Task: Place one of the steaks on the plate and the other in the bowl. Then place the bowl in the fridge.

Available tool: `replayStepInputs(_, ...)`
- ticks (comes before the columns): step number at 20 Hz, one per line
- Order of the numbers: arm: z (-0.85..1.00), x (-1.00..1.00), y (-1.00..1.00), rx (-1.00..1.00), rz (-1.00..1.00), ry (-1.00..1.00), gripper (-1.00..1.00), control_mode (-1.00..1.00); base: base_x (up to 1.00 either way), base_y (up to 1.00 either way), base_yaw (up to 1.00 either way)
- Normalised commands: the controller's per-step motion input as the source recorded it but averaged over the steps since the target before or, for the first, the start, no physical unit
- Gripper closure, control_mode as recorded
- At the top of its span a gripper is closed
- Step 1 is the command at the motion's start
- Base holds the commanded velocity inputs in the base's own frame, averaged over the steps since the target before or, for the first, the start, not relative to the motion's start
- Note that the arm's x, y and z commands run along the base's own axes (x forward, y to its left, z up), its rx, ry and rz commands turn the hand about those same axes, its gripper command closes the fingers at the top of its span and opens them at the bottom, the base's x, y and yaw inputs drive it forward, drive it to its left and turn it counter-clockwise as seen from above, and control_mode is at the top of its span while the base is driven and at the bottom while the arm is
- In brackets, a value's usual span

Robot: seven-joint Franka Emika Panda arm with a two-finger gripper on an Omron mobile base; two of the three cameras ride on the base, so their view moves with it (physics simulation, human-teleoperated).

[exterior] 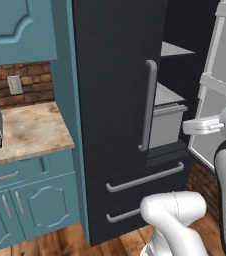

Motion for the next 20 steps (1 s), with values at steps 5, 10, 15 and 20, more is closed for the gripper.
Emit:
replayStepInputs(5,-0.07,0.16,0.0,0.0,0.0,-0.03,-1.0,-1.0,0.0,0.0,0.0)
replayStepInputs(10,-0.02,0.35,0.0,0.0,0.0,0.04,-1.0,-1.0,0.0,0.0,0.0)
replayStepInputs(15,0.0,0.02,0.0,0.0,0.0,0.06,-1.0,-1.0,0.0,0.0,0.0)
replayStepInputs(20,-0.08,0.0,0.0,0.0,0.0,0.07,-1.0,-1.0,0.0,0.0,0.0)
